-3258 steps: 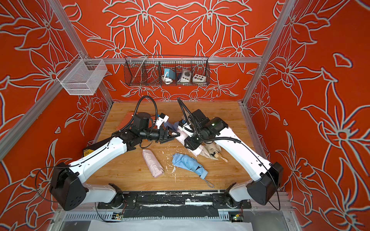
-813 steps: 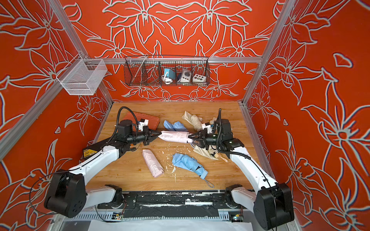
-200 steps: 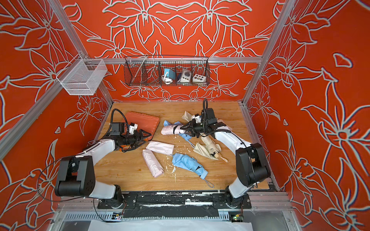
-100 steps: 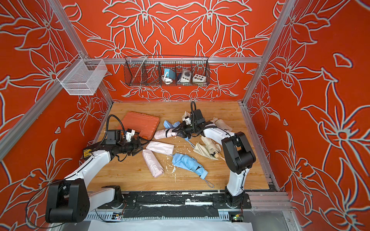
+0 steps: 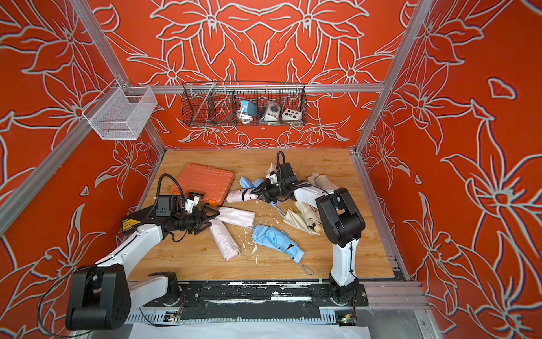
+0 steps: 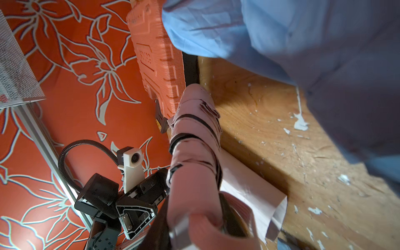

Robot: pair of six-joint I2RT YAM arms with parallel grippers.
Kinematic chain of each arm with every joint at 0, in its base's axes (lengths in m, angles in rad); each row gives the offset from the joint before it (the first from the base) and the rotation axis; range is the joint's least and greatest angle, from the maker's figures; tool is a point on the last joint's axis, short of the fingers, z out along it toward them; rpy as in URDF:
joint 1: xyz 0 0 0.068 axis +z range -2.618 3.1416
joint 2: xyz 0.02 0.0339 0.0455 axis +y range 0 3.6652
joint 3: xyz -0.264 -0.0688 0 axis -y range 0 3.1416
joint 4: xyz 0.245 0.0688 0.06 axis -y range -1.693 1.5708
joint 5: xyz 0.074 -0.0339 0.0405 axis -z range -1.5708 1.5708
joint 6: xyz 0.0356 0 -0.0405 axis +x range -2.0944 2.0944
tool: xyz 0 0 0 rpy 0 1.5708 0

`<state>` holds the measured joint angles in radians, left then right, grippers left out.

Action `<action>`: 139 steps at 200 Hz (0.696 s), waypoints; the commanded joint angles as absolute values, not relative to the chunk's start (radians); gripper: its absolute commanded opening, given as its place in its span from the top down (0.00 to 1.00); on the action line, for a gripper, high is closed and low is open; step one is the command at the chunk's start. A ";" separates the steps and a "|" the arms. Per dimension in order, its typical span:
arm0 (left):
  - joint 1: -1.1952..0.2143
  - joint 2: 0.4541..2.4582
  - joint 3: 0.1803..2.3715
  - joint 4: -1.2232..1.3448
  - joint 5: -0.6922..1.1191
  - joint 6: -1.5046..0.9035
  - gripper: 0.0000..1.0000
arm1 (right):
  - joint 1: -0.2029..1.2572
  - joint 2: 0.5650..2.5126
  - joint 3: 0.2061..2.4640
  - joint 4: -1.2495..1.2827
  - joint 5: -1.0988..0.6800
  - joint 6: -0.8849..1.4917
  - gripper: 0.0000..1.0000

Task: Take umbrellas out of sleeves
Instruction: Place the umbrella at the center of the board.

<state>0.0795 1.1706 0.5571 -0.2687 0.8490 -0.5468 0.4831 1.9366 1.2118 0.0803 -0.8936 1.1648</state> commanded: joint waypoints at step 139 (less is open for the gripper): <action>0.080 1.217 0.597 -0.272 0.862 -0.529 0.14 | 0.492 1.936 1.108 0.081 -0.861 1.043 0.38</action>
<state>0.0795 1.2076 0.5758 -0.2691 0.8532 -0.5457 0.4850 1.9671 1.1202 0.1345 -0.8776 1.1000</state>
